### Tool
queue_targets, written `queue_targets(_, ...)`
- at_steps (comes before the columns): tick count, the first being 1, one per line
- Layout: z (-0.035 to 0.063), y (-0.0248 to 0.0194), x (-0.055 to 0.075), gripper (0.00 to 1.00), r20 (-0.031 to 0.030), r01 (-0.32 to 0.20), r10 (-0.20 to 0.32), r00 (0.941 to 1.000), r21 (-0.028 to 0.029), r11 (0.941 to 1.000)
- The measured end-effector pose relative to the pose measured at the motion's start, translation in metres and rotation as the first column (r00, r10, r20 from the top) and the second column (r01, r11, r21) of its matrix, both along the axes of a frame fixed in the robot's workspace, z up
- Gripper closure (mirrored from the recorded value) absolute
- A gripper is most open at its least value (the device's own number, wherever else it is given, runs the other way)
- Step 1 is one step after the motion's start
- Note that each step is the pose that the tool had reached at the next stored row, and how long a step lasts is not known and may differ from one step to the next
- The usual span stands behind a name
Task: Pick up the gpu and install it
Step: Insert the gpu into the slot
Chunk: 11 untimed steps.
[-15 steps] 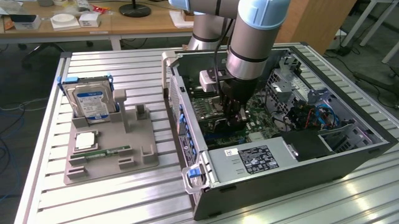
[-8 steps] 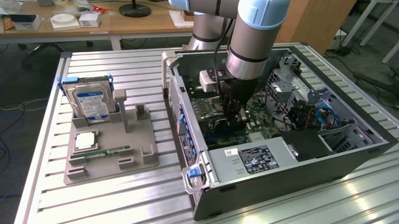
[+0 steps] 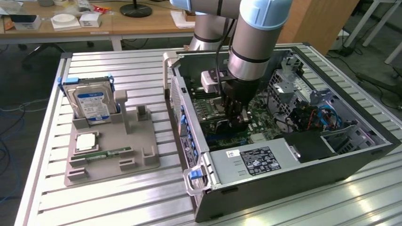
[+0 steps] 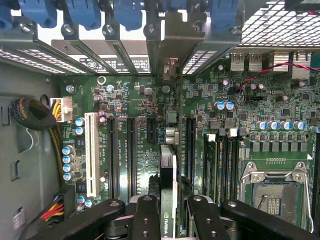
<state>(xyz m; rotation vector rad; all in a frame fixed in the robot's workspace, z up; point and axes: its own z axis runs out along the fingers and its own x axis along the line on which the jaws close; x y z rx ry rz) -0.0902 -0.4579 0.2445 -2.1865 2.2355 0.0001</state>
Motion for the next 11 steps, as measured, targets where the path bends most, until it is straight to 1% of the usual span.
queue_targets(11,0.0,0.0,0.0006,0.74,0.0018,0.0,0.0,1.0,0.0,1.0)
